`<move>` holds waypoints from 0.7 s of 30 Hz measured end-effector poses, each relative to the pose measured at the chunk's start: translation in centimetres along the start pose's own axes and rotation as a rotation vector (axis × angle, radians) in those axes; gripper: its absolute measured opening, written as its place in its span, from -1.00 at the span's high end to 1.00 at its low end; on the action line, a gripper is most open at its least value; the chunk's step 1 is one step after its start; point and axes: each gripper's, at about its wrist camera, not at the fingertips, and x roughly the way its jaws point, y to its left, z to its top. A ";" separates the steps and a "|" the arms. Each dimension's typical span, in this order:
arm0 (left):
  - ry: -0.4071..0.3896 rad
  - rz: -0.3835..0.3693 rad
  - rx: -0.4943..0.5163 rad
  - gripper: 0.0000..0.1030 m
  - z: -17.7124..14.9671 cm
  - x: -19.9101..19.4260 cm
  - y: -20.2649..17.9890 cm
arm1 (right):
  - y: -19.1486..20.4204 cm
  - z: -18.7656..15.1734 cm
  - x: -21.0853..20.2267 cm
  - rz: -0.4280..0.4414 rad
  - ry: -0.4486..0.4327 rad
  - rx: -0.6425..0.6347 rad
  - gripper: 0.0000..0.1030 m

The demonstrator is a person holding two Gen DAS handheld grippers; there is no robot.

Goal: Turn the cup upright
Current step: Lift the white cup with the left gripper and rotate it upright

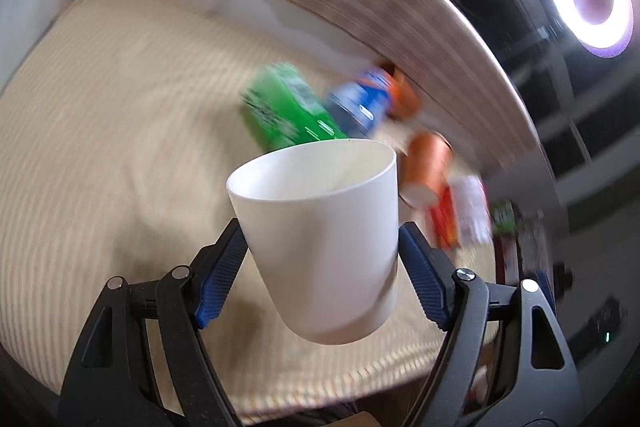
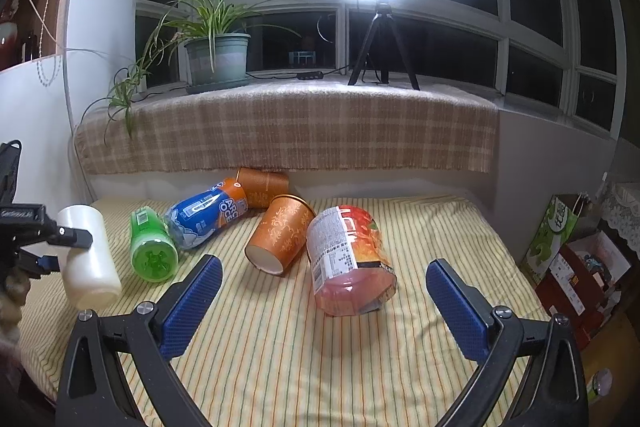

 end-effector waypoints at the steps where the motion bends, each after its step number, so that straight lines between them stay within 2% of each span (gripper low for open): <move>1: 0.017 -0.011 0.018 -0.53 -0.4 0.3 -0.8 | -0.1 -0.1 0.0 0.000 0.002 0.002 -1.00; 10: 0.169 -0.065 0.137 -0.53 -3.9 4.8 -6.1 | -1.9 -0.8 0.3 0.022 0.043 0.040 -1.00; 16: 0.202 -0.030 0.171 -0.53 -4.6 7.5 -7.4 | -3.0 -1.3 0.6 0.038 0.078 0.063 -1.00; 21: 0.206 -0.035 0.196 -0.53 -4.2 8.6 -8.2 | -3.5 -1.6 0.9 0.053 0.101 0.074 -1.00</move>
